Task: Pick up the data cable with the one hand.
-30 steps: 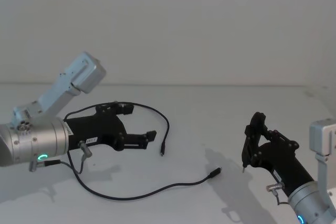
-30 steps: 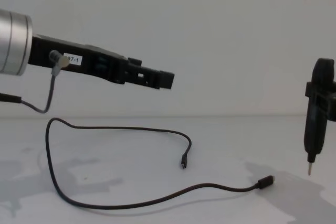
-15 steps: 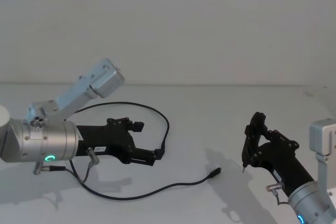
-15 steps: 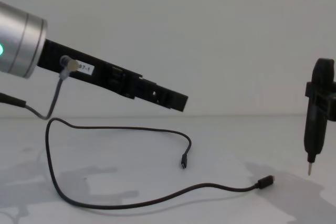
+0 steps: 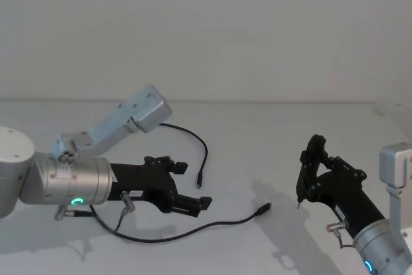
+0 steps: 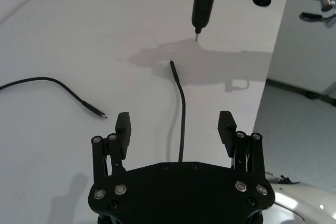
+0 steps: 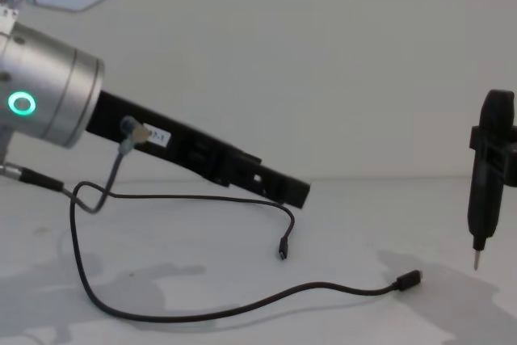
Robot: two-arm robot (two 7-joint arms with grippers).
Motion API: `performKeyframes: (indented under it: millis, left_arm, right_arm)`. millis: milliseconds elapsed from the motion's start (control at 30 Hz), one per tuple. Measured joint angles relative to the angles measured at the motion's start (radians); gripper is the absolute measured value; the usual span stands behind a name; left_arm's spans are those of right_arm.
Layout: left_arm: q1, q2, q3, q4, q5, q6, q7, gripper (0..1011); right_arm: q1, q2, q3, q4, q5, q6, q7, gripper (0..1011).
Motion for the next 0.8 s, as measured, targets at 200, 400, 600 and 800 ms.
performKeyframes:
  millis: [200, 400, 600, 800]
  left_arm:
    - [-0.006, -0.008, 0.033, 0.015, 0.021, -0.018, 0.001, 1001]
    - [-0.007, -0.020, 0.062, 0.034, 0.040, -0.035, 0.015, 1001]
    - [-0.005, -0.036, 0.082, 0.051, 0.052, -0.044, 0.035, 1001]
    - [-0.002, -0.052, 0.092, 0.065, 0.053, -0.039, 0.055, 1001]
  right_arm:
    - [0.000, 0.000, 0.000, 0.000, 0.000, 0.000, 0.000, 279]
    - [0.000, 0.000, 0.000, 0.000, 0.000, 0.000, 0.000, 279]
    - [0.000, 0.000, 0.000, 0.000, 0.000, 0.000, 0.000, 279]
    - [0.000, 0.000, 0.000, 0.000, 0.000, 0.000, 0.000, 279]
